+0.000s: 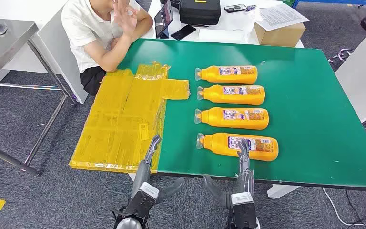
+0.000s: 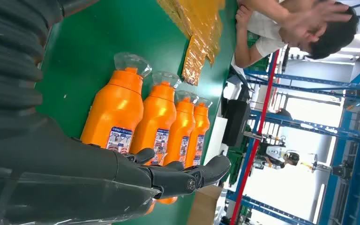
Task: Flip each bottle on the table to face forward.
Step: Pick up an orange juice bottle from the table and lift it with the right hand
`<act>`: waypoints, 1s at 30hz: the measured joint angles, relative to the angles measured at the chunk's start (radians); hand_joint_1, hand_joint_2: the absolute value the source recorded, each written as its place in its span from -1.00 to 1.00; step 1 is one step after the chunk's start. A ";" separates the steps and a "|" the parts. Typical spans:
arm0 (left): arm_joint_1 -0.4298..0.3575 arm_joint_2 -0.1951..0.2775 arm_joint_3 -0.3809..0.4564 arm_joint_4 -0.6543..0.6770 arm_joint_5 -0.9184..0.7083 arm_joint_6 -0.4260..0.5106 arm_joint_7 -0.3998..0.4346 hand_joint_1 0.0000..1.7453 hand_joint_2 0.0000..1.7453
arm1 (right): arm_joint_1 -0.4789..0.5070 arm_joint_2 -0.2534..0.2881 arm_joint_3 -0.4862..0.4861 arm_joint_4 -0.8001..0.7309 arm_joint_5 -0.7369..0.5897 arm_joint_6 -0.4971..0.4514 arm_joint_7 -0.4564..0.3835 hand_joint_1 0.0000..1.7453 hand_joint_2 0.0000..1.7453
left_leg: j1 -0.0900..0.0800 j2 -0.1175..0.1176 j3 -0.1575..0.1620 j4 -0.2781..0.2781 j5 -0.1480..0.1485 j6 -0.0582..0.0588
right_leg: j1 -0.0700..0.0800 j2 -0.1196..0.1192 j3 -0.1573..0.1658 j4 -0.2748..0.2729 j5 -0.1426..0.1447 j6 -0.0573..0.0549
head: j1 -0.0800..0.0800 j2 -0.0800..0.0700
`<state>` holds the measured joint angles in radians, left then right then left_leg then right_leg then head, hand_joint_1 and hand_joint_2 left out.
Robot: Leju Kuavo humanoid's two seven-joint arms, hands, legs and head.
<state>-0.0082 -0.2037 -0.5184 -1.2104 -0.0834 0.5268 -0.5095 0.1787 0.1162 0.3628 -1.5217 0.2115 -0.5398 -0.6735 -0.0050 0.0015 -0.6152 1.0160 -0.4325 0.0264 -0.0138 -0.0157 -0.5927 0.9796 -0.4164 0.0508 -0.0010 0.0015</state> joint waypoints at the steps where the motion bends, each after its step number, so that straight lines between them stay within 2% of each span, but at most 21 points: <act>1: 0.001 0.001 0.000 -0.001 0.000 0.000 0.000 -1.00 1.00 | -0.001 -0.001 0.000 0.001 0.018 -0.009 0.007 -1.00 1.00 | 0.000 0.000 0.000 0.000 0.000 0.000 | 0.000 0.000 0.000 0.000 0.000 0.000 | 0.000 0.000; 2: 0.003 0.002 0.000 -0.003 0.000 0.000 0.001 -1.00 1.00 | -0.004 -0.004 0.000 0.003 0.048 -0.023 0.020 -1.00 1.00 | 0.000 0.000 0.000 0.000 0.000 0.000 | 0.000 0.000 0.000 0.000 0.000 0.000 | 0.000 0.000; 6: 0.010 0.009 -0.007 -0.008 -0.001 0.000 0.015 -1.00 1.00 | -0.038 -0.041 -0.003 0.038 0.308 -0.126 0.141 -1.00 1.00 | 0.000 0.000 0.000 0.000 0.000 0.000 | 0.000 0.000 0.000 0.000 0.000 0.000 | 0.000 0.000; 10: 0.019 0.017 -0.010 -0.013 -0.006 -0.002 0.025 -1.00 1.00 | -0.064 -0.075 -0.018 0.069 0.424 -0.144 0.198 -1.00 1.00 | 0.000 0.000 0.000 0.000 0.000 0.000 | 0.000 0.000 0.000 0.000 0.000 0.000 | 0.000 0.000; 14: 0.021 0.021 -0.013 -0.013 -0.017 -0.008 0.044 -1.00 1.00 | -0.092 -0.106 -0.066 0.113 0.633 -0.150 0.289 -1.00 1.00 | 0.000 0.000 0.000 0.000 0.000 0.000 | 0.000 0.000 0.000 0.000 0.000 0.000 | 0.000 0.000; 20: 0.018 0.024 -0.017 -0.013 -0.027 -0.048 0.067 -1.00 1.00 | -0.158 -0.169 -0.143 0.217 0.753 -0.152 0.387 -1.00 1.00 | -0.001 0.000 0.000 0.000 0.000 0.000 | 0.000 0.000 0.000 0.000 0.001 0.001 | 0.000 0.000; 25: 0.010 0.022 -0.022 -0.014 -0.050 -0.081 0.087 -1.00 1.00 | -0.247 -0.213 -0.199 0.353 0.770 -0.152 0.396 -1.00 1.00 | -0.001 0.000 0.000 0.001 0.000 0.001 | 0.000 0.000 0.001 0.000 0.001 0.001 | 0.000 0.000; 30: 0.000 0.018 -0.022 -0.016 -0.062 -0.103 0.099 -1.00 1.00 | -0.299 -0.229 -0.209 0.443 0.816 -0.117 0.430 -1.00 1.00 | -0.001 0.000 0.000 0.001 0.000 0.000 | 0.000 0.000 0.001 0.000 0.001 0.001 | 0.000 0.000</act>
<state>-0.0085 -0.1855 -0.5404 -1.2264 -0.1450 0.4235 -0.4105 -0.1202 -0.1129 0.1541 -1.0785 1.0272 -0.6567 -0.2435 -0.0055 0.0015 -0.6150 1.0166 -0.4320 0.0269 -0.0140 -0.0159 -0.5922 0.9796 -0.4152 0.0520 -0.0014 0.0015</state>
